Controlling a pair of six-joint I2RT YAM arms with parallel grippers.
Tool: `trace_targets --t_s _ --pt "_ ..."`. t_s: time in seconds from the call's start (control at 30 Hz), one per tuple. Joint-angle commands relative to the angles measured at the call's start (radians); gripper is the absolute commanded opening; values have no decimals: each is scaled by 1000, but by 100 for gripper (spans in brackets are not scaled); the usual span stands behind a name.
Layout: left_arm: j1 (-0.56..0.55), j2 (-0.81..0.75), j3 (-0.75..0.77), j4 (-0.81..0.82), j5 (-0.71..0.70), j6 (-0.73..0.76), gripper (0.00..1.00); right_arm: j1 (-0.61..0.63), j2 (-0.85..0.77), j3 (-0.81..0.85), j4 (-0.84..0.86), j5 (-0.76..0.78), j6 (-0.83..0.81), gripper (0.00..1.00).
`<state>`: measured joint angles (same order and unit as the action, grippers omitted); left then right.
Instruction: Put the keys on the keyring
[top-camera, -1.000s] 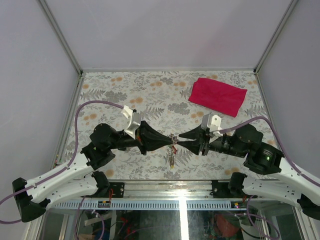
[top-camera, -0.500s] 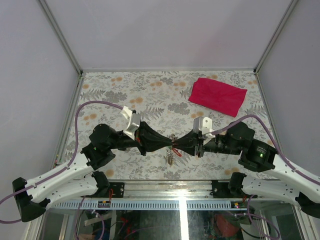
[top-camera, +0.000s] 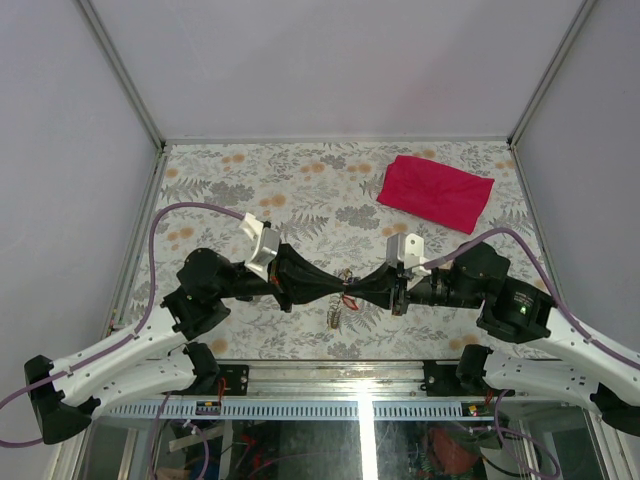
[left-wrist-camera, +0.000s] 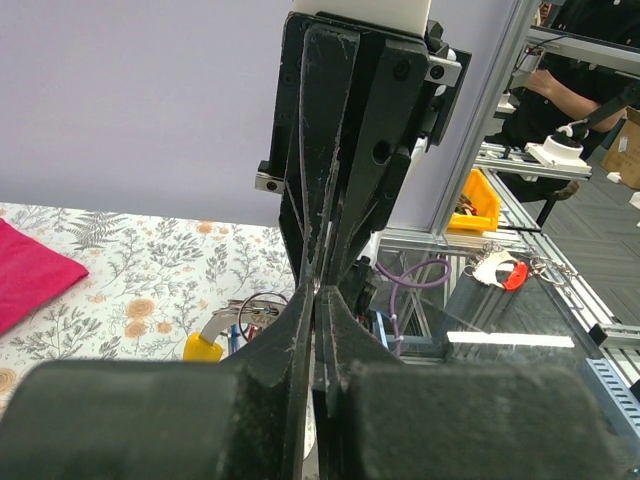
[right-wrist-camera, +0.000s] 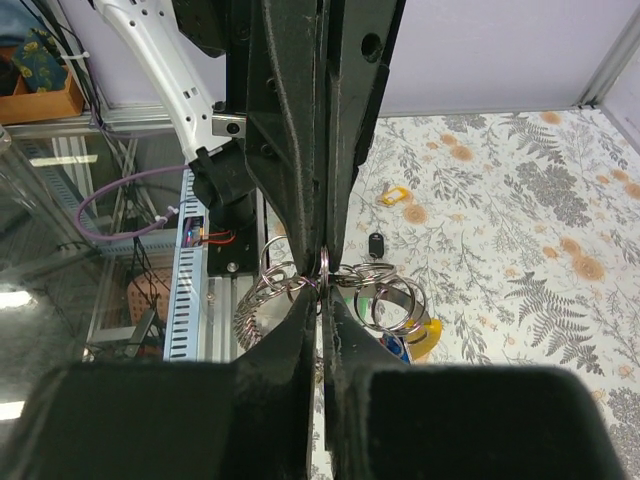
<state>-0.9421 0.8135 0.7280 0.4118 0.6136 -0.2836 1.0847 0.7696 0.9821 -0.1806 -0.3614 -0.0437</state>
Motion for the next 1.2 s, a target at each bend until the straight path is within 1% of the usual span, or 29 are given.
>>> trace_targets --t_s 0.0,0.07,0.1,0.13,0.27,0.37,0.5,0.6,0.77,1.0,1.17 --pt "-6 -18 19 72 -21 -1 3 1 11 82 -28 -22 -23 0" --pt "-6 -24 18 57 -31 5 6 1 17 113 -81 -10 -34 0" --pt "-7 -27 18 48 -39 9 11 2 23 131 -115 -1 -40 0" --pt "-6 -29 20 32 -46 15 14 3 31 151 -153 9 -46 0" --pt "-7 -36 34 -31 -77 47 22 2 99 257 -349 33 -70 0" --pt "-6 -35 59 -94 -97 82 25 2 165 330 -513 41 -82 0" --pt "-7 -10 114 -203 -109 138 26 3 238 411 -658 76 -70 0" --pt "-7 -12 117 -230 -115 150 26 2 275 469 -736 119 -51 0" --pt "-6 -25 90 -230 -122 145 26 2 325 564 -828 134 -27 0" --pt "-7 11 76 -206 -89 130 29 2 474 751 -1032 117 21 0" --pt "-12 13 60 -154 -84 112 30 2 533 784 -1103 98 43 0"
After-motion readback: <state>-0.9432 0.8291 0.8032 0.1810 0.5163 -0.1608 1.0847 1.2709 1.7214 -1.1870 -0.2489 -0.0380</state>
